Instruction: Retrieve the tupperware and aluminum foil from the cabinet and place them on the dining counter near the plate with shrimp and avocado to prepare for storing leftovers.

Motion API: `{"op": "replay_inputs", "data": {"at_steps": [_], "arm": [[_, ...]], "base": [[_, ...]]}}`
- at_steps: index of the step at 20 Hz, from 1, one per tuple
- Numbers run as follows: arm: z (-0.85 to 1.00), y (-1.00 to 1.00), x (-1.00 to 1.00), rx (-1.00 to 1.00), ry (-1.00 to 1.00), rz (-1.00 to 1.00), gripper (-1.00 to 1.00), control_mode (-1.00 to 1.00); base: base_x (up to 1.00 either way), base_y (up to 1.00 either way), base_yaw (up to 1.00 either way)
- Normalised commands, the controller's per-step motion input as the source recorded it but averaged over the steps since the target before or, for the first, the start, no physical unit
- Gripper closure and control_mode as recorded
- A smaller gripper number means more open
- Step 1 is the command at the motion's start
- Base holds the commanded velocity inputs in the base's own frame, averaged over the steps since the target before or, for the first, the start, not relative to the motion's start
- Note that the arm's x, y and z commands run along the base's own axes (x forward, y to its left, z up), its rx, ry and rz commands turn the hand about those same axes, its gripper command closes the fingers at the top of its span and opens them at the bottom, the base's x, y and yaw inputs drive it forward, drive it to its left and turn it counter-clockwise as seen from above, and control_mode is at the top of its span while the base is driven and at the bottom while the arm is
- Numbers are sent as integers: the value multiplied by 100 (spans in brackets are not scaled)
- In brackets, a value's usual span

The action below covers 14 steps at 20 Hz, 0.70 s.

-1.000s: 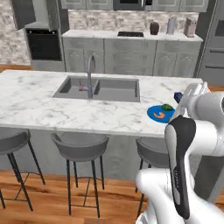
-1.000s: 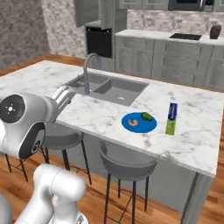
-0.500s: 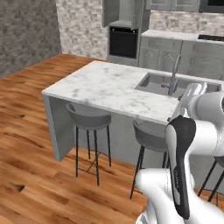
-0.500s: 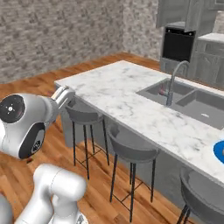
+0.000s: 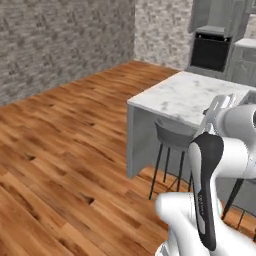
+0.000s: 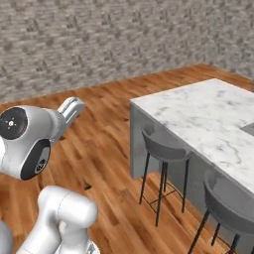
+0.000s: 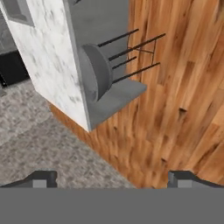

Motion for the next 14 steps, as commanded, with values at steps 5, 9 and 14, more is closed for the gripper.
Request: {"op": "replay_inputs", "data": {"at_steps": [5, 9, 14], "arm": [[0, 0, 0, 0, 0, 0, -100, 100], [0, 0, 0, 0, 0, 0, -100, 100], [0, 0, 0, 0, 0, 0, -100, 100]], "base": [[58, 100, 34], [76, 100, 27], [89, 99, 22]]}}
